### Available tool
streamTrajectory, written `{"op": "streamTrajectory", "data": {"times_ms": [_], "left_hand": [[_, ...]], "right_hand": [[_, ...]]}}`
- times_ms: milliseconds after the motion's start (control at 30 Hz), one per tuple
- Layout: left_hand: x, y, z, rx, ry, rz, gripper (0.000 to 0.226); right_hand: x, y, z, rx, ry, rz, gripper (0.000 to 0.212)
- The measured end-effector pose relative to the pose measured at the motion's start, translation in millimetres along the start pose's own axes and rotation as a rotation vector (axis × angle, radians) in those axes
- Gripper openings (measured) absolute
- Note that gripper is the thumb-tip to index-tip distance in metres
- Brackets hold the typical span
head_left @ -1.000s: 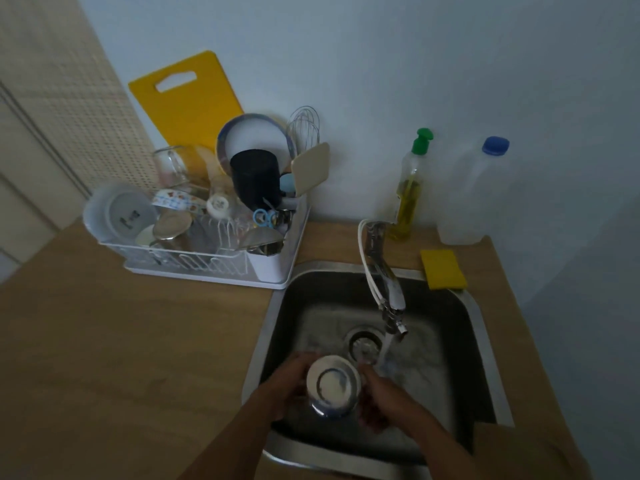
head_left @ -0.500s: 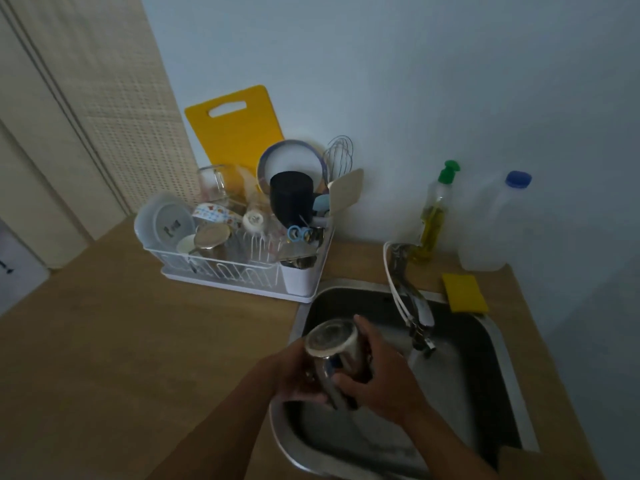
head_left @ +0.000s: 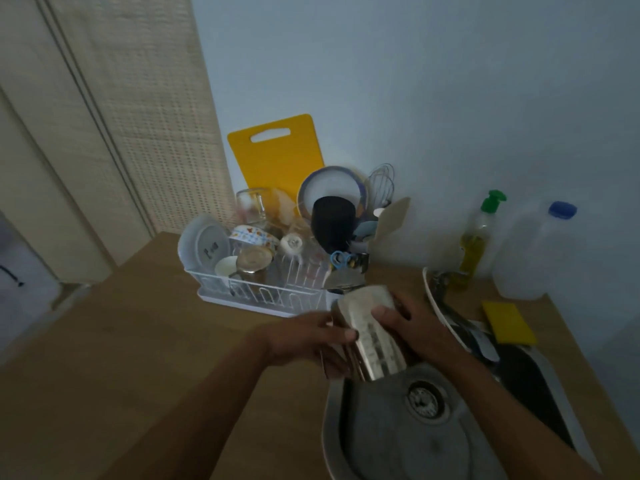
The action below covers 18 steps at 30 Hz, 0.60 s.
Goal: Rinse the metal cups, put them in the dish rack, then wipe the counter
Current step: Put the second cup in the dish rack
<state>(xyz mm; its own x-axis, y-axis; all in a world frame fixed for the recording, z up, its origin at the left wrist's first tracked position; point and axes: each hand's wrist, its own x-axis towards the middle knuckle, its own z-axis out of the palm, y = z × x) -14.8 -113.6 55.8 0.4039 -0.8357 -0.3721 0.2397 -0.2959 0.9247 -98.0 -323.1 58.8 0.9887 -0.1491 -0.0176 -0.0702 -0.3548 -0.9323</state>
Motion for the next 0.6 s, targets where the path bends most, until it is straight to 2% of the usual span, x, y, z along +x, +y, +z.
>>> {"op": "streamTrajectory", "data": {"times_ms": [67, 133, 233, 367, 500, 600], "left_hand": [[-14, 31, -26, 0.124, 0.097, 0.095, 0.050], [-28, 58, -55, 0.254, 0.195, 0.183, 0.044], [-36, 80, -94, 0.444, 0.315, 0.310, 0.052], [-21, 76, -134, 0.522, 0.427, 0.442, 0.074], [10, 43, -163, 0.593, 0.523, 0.466, 0.088], [30, 15, -168, 0.600, 0.555, 0.479, 0.087]], "right_hand": [[19, -33, 9, -0.013, -0.031, -0.074, 0.058], [43, -65, 17, -0.063, -0.094, -0.124, 0.078], [82, -104, 25, -0.122, -0.138, -0.201, 0.086], [123, -126, 39, -0.287, -0.157, -0.252, 0.086], [148, -116, 59, -0.430, -0.206, -0.234, 0.090], [160, -91, 74, -0.461, -0.227, -0.230, 0.090]]}}
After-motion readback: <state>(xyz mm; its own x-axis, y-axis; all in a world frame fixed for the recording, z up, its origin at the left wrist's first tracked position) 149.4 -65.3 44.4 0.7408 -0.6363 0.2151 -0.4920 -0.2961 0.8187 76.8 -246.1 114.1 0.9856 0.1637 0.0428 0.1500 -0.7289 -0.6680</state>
